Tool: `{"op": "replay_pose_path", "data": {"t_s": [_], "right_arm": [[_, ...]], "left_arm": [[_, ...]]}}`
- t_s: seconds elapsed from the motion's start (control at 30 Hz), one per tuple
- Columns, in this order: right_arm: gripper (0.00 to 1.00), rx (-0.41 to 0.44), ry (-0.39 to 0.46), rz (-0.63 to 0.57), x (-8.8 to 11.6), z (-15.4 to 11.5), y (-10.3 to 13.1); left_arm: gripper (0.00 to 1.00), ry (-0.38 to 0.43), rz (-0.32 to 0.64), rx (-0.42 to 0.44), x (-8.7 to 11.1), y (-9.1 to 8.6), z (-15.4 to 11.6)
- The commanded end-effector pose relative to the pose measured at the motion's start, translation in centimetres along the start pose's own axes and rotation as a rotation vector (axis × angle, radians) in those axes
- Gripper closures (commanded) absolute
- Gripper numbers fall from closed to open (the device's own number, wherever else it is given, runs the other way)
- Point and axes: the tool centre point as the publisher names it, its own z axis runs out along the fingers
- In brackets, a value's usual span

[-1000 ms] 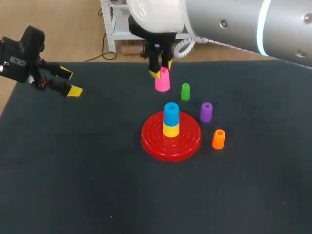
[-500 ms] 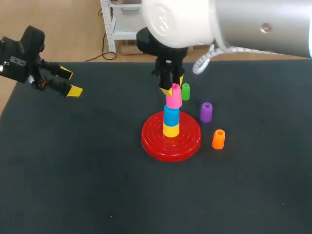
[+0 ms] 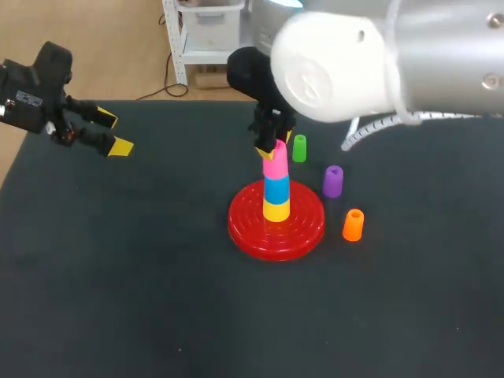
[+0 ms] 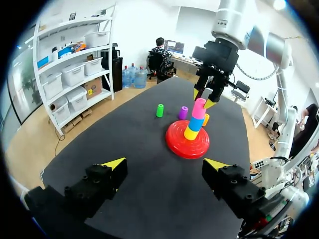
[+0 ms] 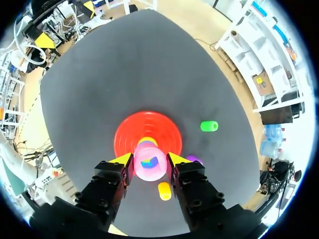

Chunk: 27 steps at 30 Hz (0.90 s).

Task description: Pick up and stack the cylinders on the red base in this order: pink,purple,orange,green

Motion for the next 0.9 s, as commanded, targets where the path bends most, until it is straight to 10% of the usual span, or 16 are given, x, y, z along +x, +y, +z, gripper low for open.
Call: {"op": "replay_pose_path", "data": {"t_s": [0.03, 0.9], "right_arm": [[1.00, 0.006, -0.075, -0.006, 0.3, 0.4, 0.0], [1.00, 0.023, -0.010, -0.043, 1.4, 2.5, 1.6]], "left_arm": [[0.00, -0.003, 0.002, 0.003, 0.1, 0.1, 0.1], [0.00, -0.003, 0.002, 0.003, 0.1, 0.1, 0.1]]}}
